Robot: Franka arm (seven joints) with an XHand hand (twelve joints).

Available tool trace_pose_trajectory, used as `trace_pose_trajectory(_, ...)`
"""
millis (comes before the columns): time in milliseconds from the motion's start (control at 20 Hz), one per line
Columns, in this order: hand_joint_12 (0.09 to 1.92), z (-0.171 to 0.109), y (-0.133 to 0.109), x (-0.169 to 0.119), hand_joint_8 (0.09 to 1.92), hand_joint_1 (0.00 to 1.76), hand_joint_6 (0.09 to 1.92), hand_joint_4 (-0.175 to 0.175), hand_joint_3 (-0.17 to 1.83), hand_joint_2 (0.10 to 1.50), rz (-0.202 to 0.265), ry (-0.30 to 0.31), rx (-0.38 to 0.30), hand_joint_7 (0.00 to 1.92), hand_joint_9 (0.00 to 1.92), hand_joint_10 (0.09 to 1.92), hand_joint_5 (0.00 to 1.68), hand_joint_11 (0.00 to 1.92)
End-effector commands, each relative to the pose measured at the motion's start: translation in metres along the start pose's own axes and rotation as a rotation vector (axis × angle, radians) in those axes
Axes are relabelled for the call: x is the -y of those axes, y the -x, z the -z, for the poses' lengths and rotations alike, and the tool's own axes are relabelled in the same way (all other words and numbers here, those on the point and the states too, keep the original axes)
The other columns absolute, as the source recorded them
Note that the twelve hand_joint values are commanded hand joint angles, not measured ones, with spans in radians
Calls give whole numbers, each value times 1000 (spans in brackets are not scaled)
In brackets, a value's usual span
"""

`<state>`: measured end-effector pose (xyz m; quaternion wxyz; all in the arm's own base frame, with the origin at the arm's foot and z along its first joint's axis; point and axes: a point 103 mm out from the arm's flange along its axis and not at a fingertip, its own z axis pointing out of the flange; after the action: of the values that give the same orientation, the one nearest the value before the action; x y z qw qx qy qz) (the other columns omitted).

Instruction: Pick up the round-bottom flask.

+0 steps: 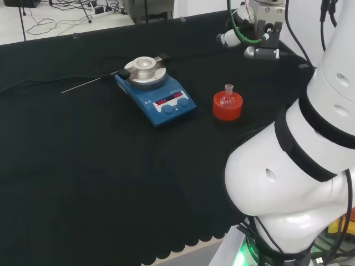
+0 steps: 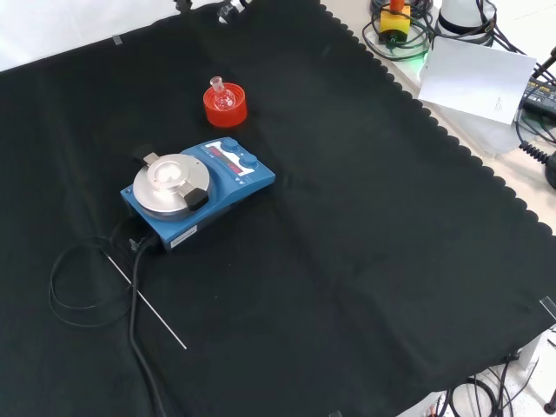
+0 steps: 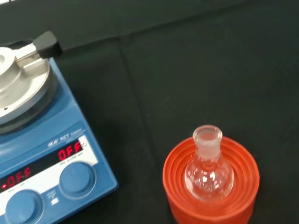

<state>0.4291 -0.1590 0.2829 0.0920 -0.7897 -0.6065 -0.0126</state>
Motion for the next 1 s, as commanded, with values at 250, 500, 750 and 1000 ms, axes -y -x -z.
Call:
trace_pose_trajectory(250,1404,-44,21,-17,618,868,227,-32,594,728,-60,-64,13,191,394,658,608,0)
trace_pose_trajectory(500,1404,-68,30,-22,617,907,311,-33,664,676,-67,-97,-37,187,388,660,661,0)
trace_pose_trajectory(750,1409,-86,34,-28,619,925,491,-35,705,646,-77,-128,-43,190,391,662,633,0)
trace_pose_trajectory(1000,1411,-99,42,-34,621,927,523,-35,708,635,-81,-140,-58,194,392,663,628,0)
